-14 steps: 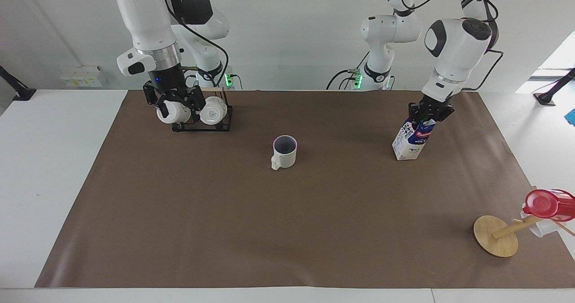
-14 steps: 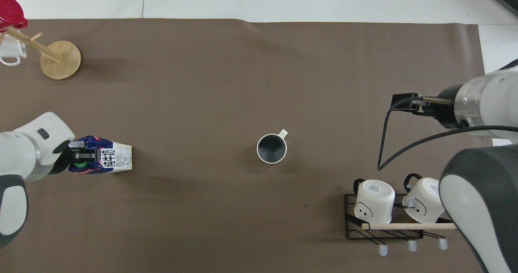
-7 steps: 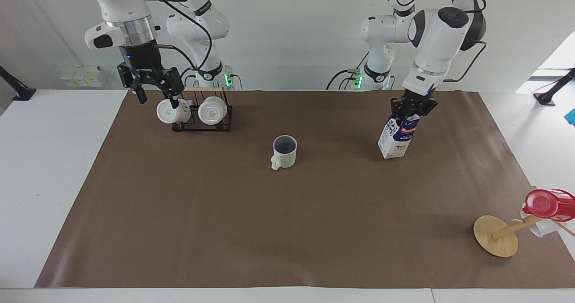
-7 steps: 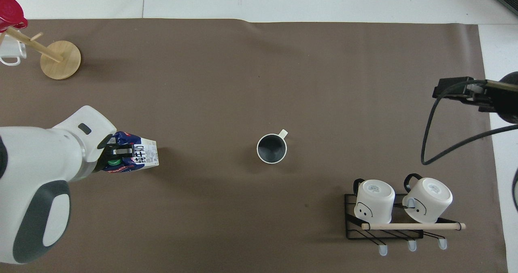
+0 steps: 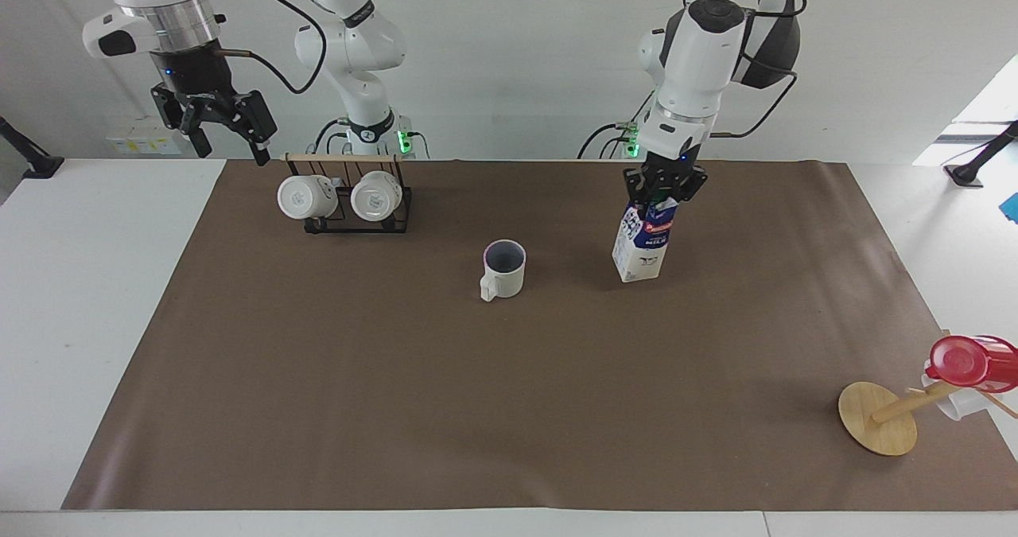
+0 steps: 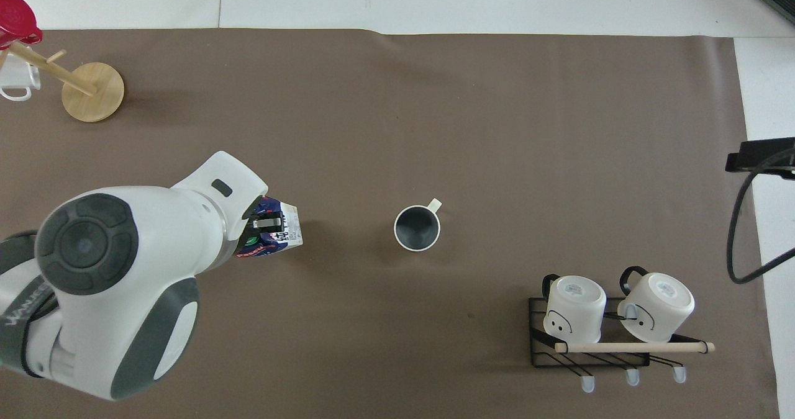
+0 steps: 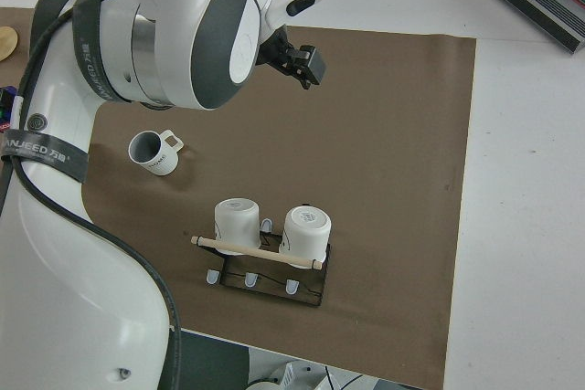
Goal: Place cup and milk on table
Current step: 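Carry the milk carton with the left gripper beside the mug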
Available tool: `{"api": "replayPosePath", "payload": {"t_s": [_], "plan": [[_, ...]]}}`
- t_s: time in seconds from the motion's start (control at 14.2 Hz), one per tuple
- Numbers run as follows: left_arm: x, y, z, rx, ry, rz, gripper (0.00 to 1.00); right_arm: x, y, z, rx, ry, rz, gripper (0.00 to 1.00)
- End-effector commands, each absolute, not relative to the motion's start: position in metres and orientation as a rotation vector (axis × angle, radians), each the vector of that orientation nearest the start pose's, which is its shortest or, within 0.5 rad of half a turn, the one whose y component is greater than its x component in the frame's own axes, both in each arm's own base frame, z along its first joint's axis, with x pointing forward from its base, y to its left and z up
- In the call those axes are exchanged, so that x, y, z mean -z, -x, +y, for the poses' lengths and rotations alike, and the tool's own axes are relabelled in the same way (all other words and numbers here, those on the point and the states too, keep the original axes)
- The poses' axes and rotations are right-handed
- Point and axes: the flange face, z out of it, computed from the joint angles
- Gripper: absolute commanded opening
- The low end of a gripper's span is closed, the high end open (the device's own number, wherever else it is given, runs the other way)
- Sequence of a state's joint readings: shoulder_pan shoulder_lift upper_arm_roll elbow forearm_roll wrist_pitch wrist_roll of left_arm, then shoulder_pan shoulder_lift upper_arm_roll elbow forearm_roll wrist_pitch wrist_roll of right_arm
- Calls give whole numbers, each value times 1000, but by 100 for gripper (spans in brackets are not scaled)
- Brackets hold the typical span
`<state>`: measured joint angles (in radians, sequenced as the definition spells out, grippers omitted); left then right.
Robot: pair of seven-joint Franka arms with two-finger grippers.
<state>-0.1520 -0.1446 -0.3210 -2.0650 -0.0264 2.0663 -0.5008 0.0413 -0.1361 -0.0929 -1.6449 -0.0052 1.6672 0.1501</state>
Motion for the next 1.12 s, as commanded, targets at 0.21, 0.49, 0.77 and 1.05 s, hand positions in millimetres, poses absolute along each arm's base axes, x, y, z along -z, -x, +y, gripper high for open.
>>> {"api": "replayPosePath", "payload": {"t_s": [0.21, 0.49, 0.77, 1.05], "plan": [[-476, -472, -342, 182, 3181, -111, 32, -664, -521, -36, 164, 3137, 227, 100], [-467, -474, -351, 223, 3181, -113, 32, -671, -545, -40, 123, 3146, 229, 100], [-459, -475, -351, 219, 3184, -112, 33, -662, -531, -37, 93, 3121, 220, 100], [-455, -473, -351, 208, 3178, -108, 35, -668, -529, -42, 48, 3141, 194, 100]]}}
